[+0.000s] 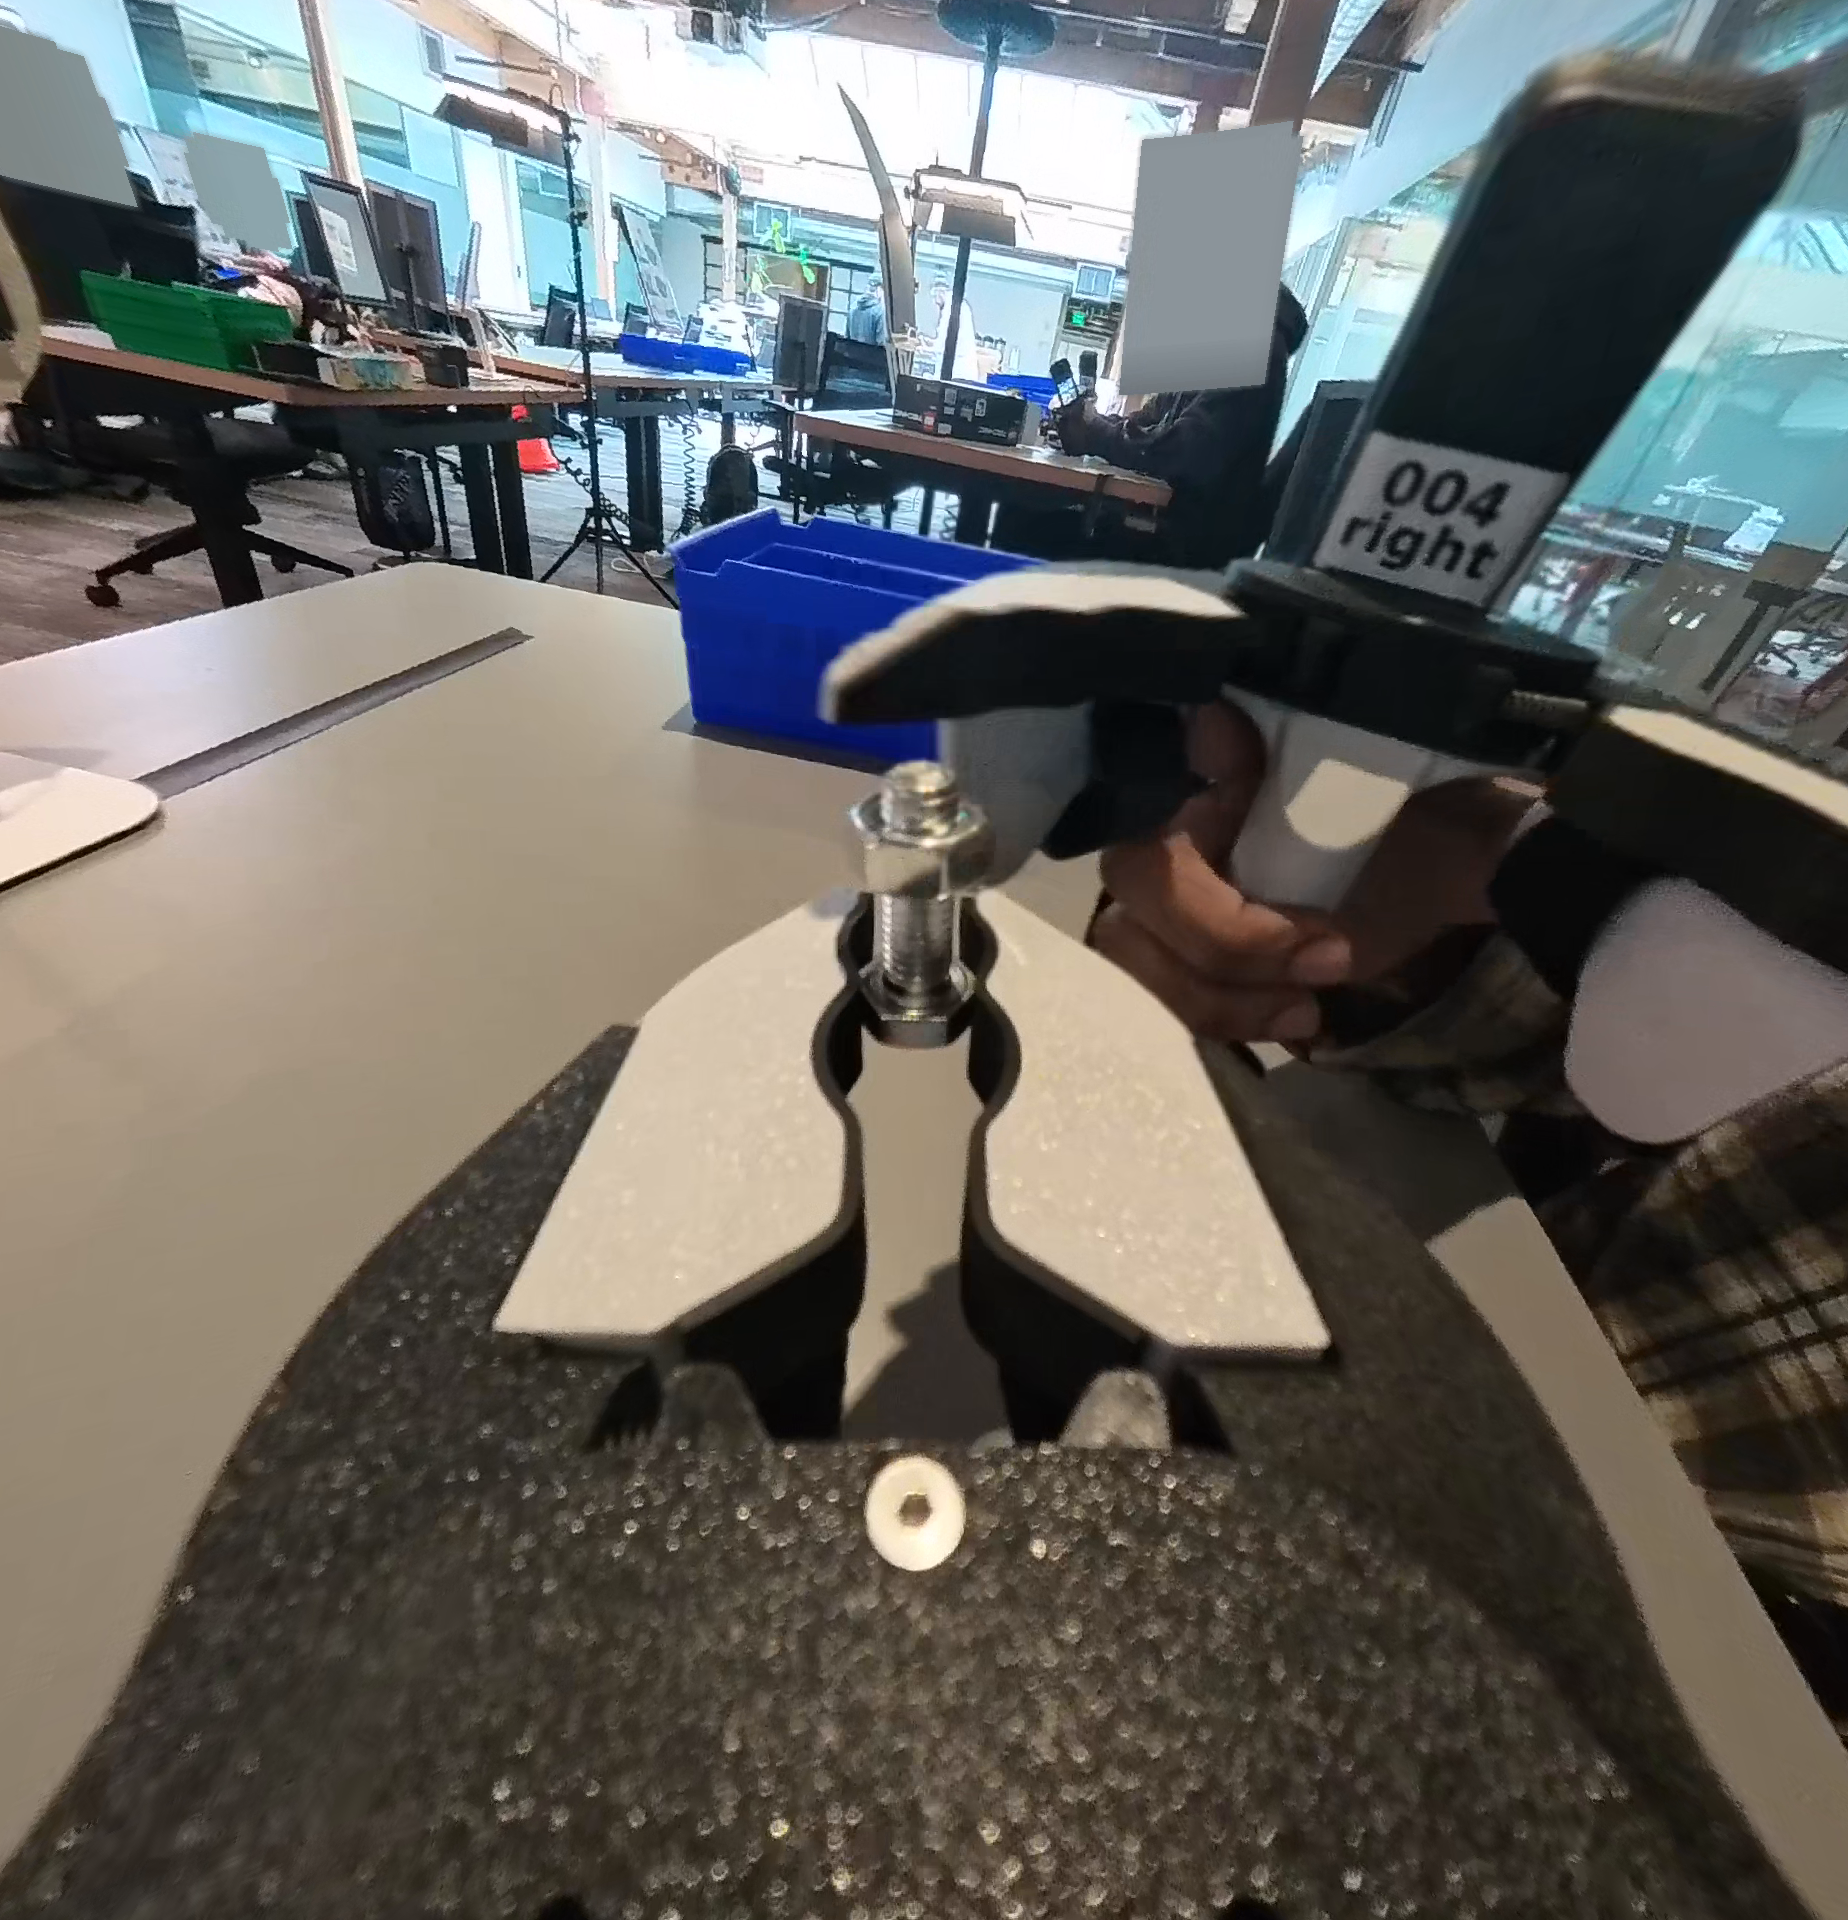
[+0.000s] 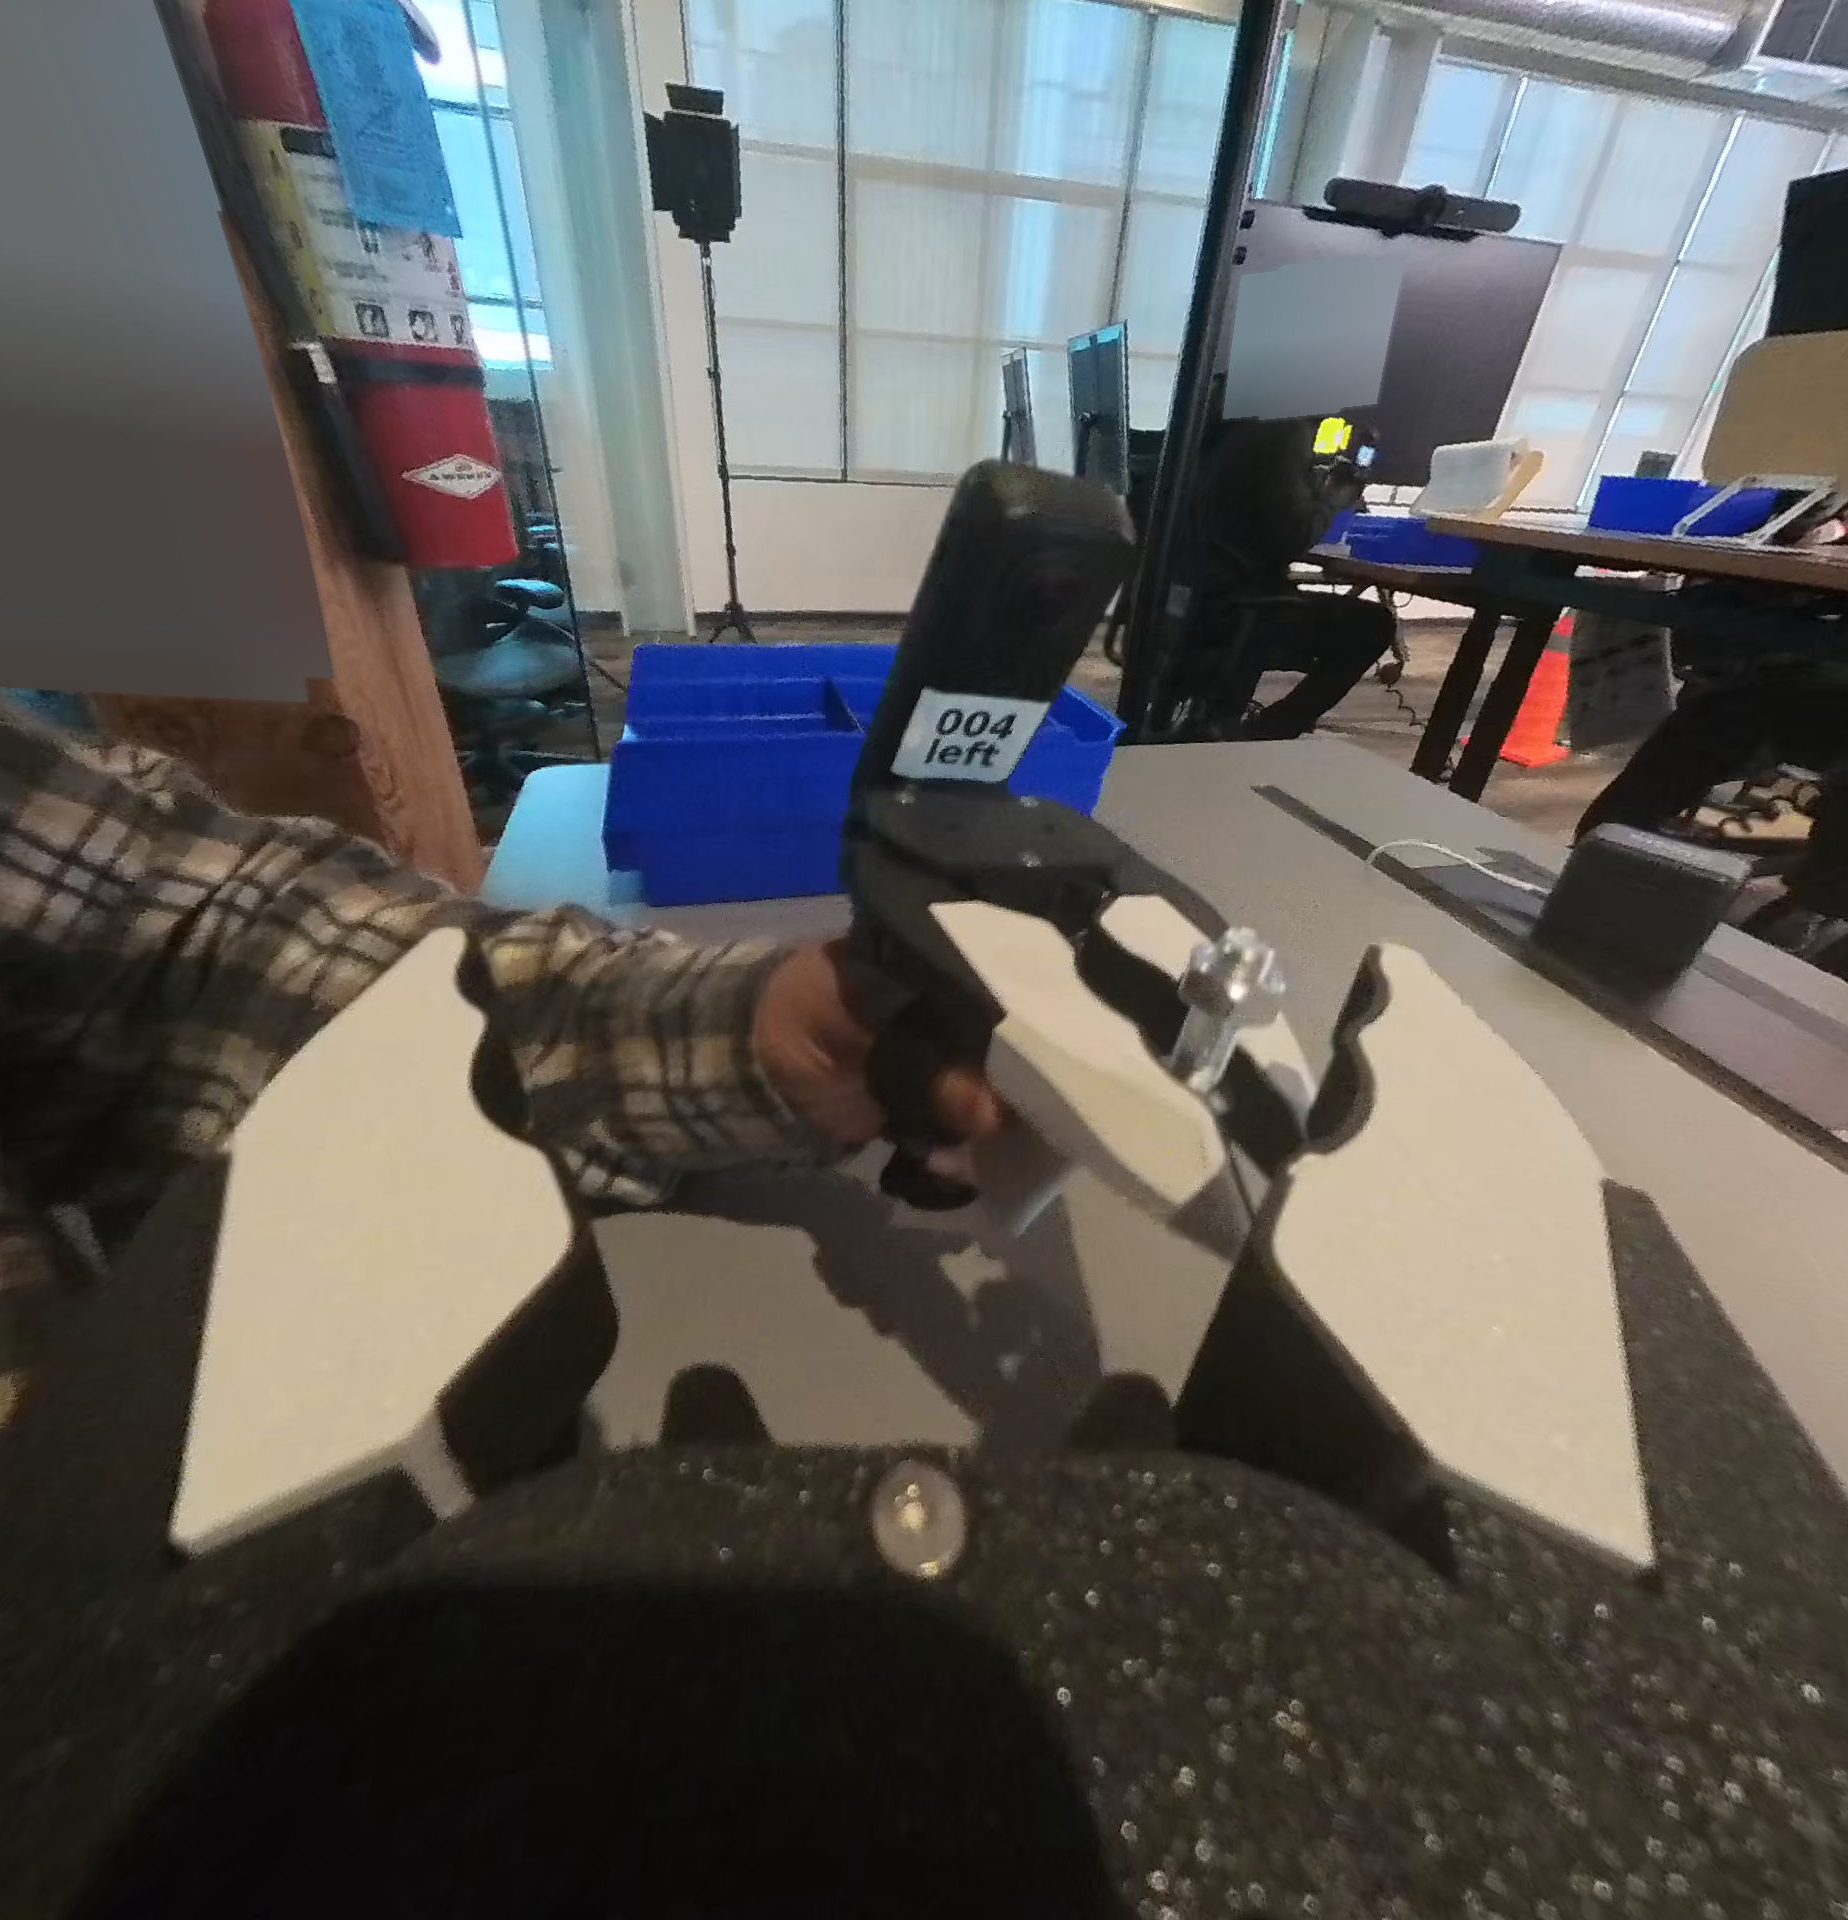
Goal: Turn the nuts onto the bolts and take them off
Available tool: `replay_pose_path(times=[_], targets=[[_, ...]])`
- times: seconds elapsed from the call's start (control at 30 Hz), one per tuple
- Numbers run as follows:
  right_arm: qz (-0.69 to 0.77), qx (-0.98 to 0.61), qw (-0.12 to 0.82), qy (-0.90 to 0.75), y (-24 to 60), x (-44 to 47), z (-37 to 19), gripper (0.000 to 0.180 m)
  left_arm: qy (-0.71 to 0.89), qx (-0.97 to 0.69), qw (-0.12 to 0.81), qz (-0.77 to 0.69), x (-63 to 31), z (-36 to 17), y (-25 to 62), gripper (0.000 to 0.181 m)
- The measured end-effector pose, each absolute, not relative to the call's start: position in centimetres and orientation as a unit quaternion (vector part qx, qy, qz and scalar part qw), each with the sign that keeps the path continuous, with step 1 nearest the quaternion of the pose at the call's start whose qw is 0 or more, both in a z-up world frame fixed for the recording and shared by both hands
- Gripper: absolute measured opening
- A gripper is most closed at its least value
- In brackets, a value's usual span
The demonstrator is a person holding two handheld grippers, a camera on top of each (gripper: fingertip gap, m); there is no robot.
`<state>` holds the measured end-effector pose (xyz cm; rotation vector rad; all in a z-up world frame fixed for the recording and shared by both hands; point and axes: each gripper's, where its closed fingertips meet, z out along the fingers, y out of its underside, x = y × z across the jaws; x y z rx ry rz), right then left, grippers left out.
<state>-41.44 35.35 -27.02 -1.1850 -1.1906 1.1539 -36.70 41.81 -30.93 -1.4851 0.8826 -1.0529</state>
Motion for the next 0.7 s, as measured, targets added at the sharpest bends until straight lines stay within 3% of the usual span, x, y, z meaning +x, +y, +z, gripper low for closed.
replay_pose_path(times=[0.7], targets=[[0.475,-0.49,0.527,-0.506,34.5,-41.2,-27.0,0.144,0.364,-0.625,0.532,-0.439,-37.0,-30.9,42.1,0.015]])
